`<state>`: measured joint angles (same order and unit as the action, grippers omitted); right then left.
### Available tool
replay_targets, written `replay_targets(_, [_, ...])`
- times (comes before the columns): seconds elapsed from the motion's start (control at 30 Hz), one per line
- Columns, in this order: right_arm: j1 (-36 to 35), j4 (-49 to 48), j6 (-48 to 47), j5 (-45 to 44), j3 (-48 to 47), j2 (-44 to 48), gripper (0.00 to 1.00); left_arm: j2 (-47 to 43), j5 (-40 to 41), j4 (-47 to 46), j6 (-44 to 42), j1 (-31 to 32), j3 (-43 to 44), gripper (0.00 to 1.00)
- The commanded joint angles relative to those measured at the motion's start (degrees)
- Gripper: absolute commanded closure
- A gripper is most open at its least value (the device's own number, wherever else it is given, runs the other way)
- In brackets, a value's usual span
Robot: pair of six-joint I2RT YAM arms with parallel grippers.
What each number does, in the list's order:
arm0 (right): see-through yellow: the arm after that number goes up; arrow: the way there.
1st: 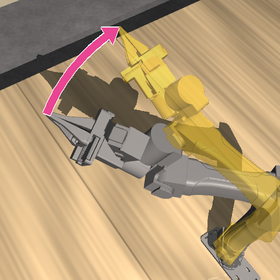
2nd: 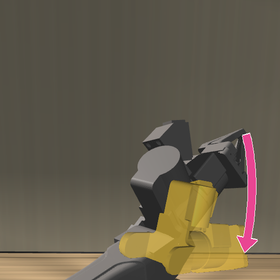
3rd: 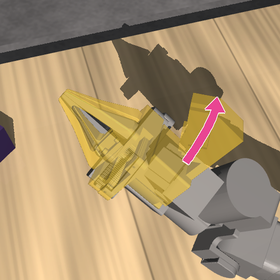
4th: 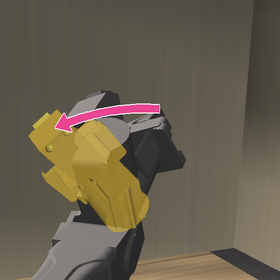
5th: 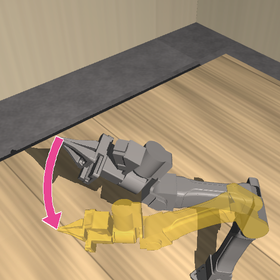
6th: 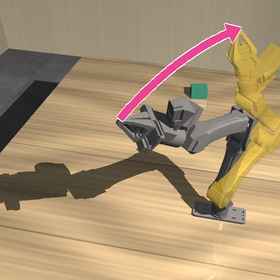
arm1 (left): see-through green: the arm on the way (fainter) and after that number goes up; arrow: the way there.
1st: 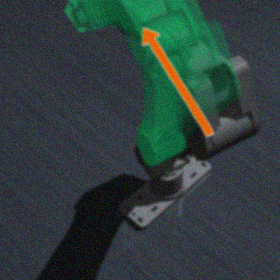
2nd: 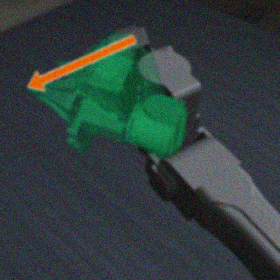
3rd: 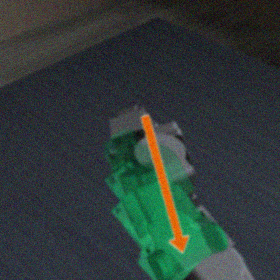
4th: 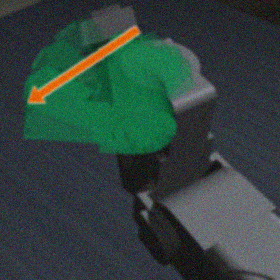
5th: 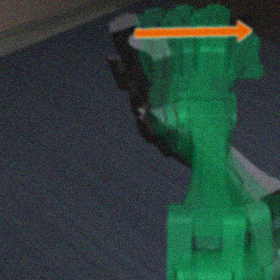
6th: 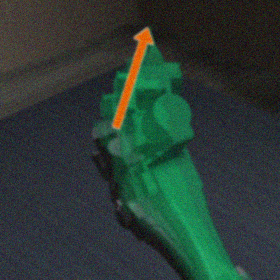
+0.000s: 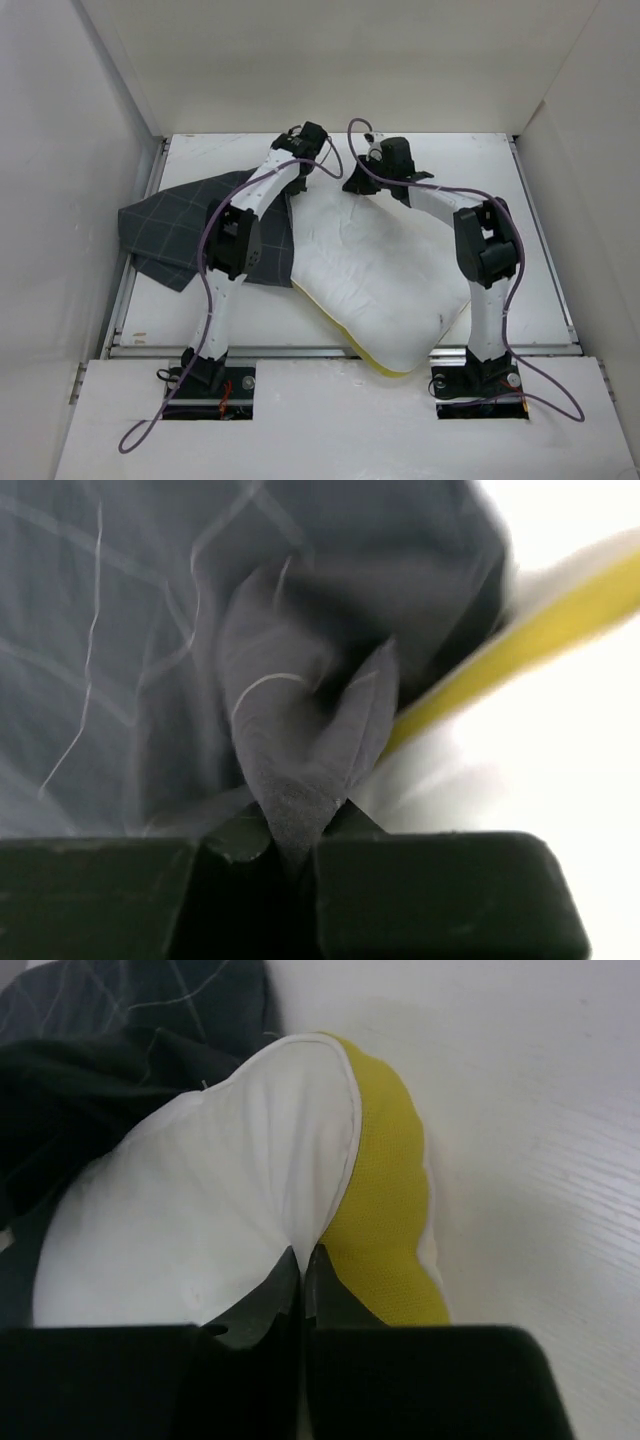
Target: Put the pillow into the pillowcase
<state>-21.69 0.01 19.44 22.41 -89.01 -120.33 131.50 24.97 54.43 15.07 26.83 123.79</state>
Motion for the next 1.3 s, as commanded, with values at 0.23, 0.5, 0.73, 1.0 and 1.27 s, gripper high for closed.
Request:
replay_targets(0.23, [-1.94,-35.94,-0.28,26.44,18.69,9.49,1.0,-6.16,-5.55,-4.6,0.49,-0.64,6.73,1.0])
replay_targets(0.5, [-9.24,-40.78,-2.65,29.88,21.5,11.52,1.0,-5.39,-6.77,-4.52,1.01,4.99,12.08,1.0])
replay_targets(0.73, [-13.63,-48.43,-1.96,31.29,28.36,15.3,1.0,-4.85,-7.39,-5.65,3.74,4.99,13.32,1.0])
replay_targets(1.0, [-13.56,-51.34,2.78,25.76,24.8,12.06,1.0,-12.74,-12.07,-8.81,0.49,10.16,5.78,1.0])
replay_targets(1.27, [-7.15,-54.67,15.61,12.06,22.74,6.34,1.0,-24.7,-6.25,-8.91,1.8,15.8,-1.78,1.0])
